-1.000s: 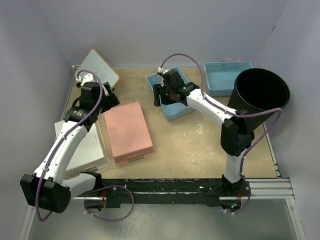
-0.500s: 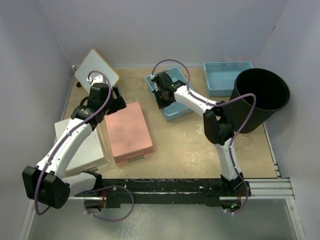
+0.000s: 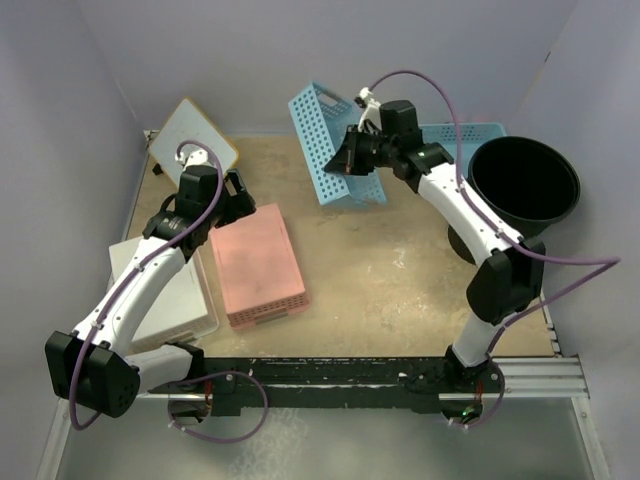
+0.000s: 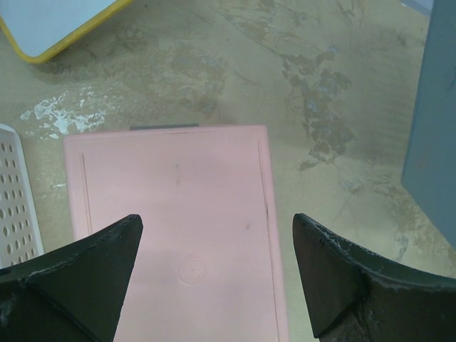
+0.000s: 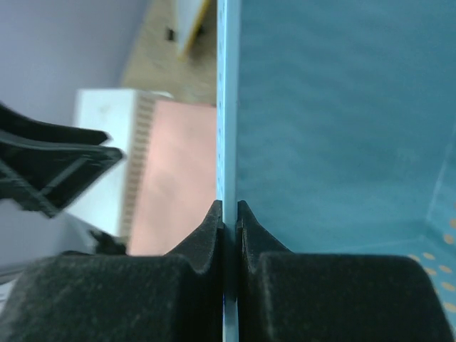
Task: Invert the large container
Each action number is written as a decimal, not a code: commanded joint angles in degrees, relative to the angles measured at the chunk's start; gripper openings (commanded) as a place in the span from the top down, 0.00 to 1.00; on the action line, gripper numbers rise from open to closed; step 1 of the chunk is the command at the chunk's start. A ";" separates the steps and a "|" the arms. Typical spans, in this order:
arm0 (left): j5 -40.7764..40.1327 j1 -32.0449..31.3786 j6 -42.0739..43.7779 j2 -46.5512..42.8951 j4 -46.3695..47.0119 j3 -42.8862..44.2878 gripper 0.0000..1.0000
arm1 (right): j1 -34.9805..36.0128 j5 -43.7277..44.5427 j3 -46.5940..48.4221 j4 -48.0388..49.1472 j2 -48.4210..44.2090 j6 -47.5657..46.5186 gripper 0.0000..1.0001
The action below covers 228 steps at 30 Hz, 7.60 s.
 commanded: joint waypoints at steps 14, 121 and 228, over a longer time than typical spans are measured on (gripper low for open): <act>0.77 -0.09 0.70 -1.42 4.58 0.16 0.16 | -3.20 -38.21 -21.40 58.57 5.51 46.02 1.00; -1.26 -28.67 7.43 14.95 6.66 4.89 0.11 | -13.30 46.33 13.17 -4.31 25.23 -19.68 0.29; 3.23 -15.05 7.20 11.22 13.21 7.08 0.11 | -17.58 9.48 -23.22 -28.68 -24.08 -7.04 0.40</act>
